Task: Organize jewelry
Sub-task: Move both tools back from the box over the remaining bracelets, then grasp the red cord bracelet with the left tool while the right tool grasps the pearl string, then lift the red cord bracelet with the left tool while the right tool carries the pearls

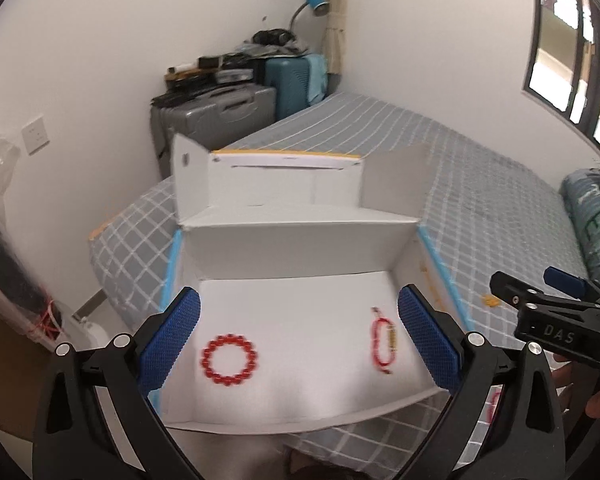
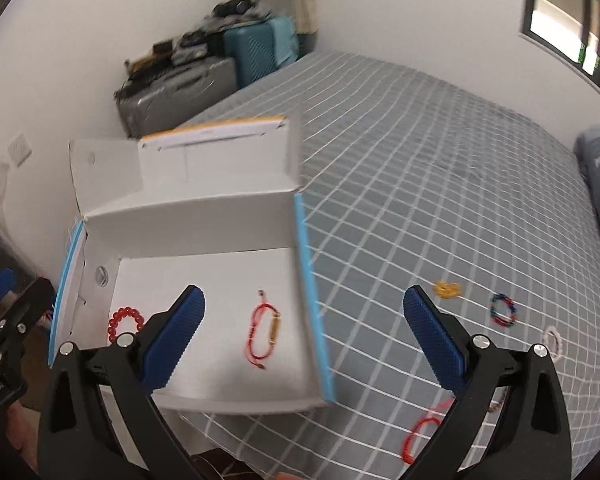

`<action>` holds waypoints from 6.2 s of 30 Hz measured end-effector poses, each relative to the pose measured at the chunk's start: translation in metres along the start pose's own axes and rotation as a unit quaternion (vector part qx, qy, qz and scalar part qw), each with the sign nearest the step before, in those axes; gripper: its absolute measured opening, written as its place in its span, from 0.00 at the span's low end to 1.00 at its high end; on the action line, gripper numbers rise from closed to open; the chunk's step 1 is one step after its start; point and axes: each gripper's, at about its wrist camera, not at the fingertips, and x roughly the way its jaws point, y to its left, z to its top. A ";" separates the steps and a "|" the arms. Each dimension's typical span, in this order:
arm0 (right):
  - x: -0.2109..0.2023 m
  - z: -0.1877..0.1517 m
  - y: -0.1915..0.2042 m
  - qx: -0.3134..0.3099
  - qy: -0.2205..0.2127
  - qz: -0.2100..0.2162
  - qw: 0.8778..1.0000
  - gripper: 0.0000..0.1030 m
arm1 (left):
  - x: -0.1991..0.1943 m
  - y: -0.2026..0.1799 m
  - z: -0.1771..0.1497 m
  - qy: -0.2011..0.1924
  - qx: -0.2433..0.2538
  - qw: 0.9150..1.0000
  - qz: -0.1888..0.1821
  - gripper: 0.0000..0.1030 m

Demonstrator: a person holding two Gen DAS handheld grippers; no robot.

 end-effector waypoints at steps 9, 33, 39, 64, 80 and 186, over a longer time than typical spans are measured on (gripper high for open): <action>-0.059 -0.044 -0.097 0.044 -0.041 -0.053 0.997 0.93 | -0.010 -0.090 -0.022 -0.006 0.052 0.995 -0.086 0.95; -0.052 -0.221 -0.258 0.148 -0.011 -0.143 0.979 0.93 | 0.030 -0.250 -0.130 0.029 0.166 0.959 -0.228 0.94; -0.025 -0.251 -0.270 0.161 0.003 -0.138 0.977 0.93 | 0.057 -0.264 -0.156 0.052 0.183 0.954 -0.230 0.94; 0.035 -0.299 -0.285 0.161 0.032 -0.109 0.980 0.93 | 0.136 -0.287 -0.232 0.119 0.230 0.944 -0.204 0.94; 0.038 -0.301 -0.289 0.181 0.033 -0.101 0.978 0.61 | 0.131 -0.286 -0.235 0.123 0.244 0.938 -0.211 0.55; 0.010 -0.071 -0.127 0.061 -0.108 -0.084 0.989 0.21 | 0.040 -0.137 -0.039 -0.021 0.112 0.988 -0.102 0.12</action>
